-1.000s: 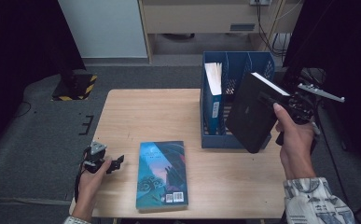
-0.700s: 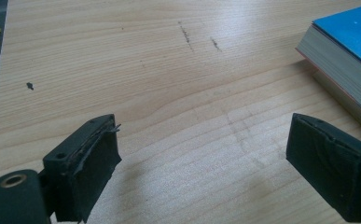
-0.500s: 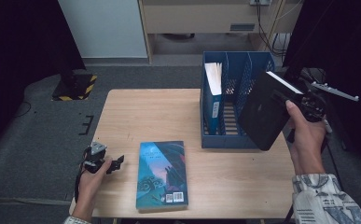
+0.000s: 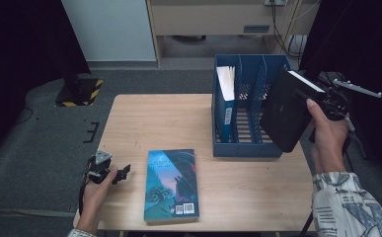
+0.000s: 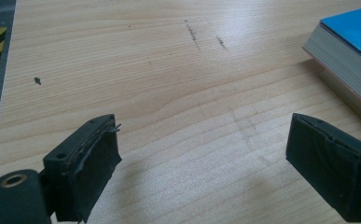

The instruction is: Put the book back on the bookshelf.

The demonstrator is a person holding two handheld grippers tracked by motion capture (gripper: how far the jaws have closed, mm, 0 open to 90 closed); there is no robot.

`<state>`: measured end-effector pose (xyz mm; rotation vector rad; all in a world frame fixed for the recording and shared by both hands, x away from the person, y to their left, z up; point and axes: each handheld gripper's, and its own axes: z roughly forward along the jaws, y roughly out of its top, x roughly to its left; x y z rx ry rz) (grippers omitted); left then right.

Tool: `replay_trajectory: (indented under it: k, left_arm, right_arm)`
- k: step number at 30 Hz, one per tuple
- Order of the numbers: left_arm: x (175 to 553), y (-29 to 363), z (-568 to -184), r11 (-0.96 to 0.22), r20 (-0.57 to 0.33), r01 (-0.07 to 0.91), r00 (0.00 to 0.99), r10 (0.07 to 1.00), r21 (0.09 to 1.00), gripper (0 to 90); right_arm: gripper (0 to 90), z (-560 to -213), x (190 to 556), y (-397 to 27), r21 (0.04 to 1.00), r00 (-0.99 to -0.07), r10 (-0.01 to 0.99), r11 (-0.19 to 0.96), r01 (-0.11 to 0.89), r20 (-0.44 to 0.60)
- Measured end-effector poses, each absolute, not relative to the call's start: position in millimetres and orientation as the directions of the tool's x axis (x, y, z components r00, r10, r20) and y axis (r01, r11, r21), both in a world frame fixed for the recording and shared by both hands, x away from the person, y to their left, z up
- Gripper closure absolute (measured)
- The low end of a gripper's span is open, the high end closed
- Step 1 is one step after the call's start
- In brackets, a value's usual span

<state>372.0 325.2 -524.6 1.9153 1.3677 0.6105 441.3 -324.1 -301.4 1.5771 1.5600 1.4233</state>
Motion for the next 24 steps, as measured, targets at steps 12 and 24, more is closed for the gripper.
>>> replay_trajectory:
  k: [12,24]
  left_arm:
    - [371.7,324.1,-524.2,-0.21,-0.013,0.613,0.339,0.941,0.762,8.8]
    - [372.3,323.3,-523.9,-0.207,-0.016,0.608,0.34,0.94,0.766,8.8]
  right_arm:
    - [52.8,-317.1,470.8,-328.0,0.89,-0.164,0.944,-0.201,0.409,0.288]
    - [52.8,-331.6,494.0,-316.3,0.887,-0.137,0.949,-0.207,0.412,0.285]
